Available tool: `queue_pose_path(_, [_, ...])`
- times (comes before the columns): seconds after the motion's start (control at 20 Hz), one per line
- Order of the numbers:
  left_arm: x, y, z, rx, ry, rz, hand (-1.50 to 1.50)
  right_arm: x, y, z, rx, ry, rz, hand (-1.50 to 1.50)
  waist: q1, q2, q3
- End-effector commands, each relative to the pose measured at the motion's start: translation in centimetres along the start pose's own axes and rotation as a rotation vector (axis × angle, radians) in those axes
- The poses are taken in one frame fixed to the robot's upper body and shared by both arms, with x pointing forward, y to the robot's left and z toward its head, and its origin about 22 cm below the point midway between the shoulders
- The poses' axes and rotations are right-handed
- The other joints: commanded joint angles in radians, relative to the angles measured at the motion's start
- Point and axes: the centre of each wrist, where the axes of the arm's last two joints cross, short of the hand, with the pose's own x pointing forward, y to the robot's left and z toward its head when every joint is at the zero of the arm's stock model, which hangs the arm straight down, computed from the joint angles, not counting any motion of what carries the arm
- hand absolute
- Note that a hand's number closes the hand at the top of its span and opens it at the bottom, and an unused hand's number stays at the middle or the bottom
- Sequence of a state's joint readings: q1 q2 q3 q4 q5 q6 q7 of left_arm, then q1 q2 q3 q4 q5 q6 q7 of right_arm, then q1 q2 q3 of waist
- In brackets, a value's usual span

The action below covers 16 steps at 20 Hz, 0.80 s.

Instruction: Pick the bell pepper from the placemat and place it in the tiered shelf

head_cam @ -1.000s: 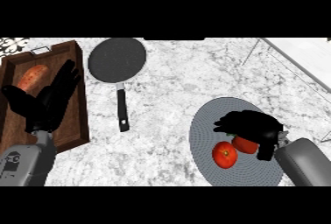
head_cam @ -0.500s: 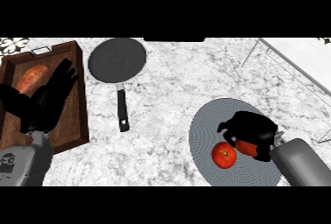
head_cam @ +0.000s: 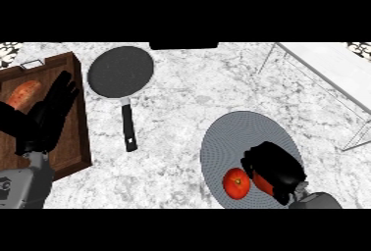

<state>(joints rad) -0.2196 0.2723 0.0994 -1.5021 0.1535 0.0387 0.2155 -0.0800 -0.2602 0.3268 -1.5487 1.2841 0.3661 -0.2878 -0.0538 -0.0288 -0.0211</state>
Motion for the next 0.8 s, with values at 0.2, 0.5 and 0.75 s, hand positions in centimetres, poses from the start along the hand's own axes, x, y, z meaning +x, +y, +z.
queue_pose_path(0.2, [0.5,-0.6,0.2,0.005,0.006,-0.008,0.0,8.1,-1.3,3.9,-0.274,0.051,-0.408,1.5,-0.002,0.014,0.021])
queue_pose_path(0.5, [-0.5,-1.8,0.6,-0.033,-0.006,0.019,0.0,10.2,-7.4,10.0,-0.616,0.006,-0.572,1.5,0.013,0.019,0.02])
queue_pose_path(0.75, [1.4,-0.8,-0.7,-0.034,-0.015,0.004,0.0,10.9,-10.7,15.1,-0.766,0.112,-0.606,1.5,0.04,0.028,0.02])
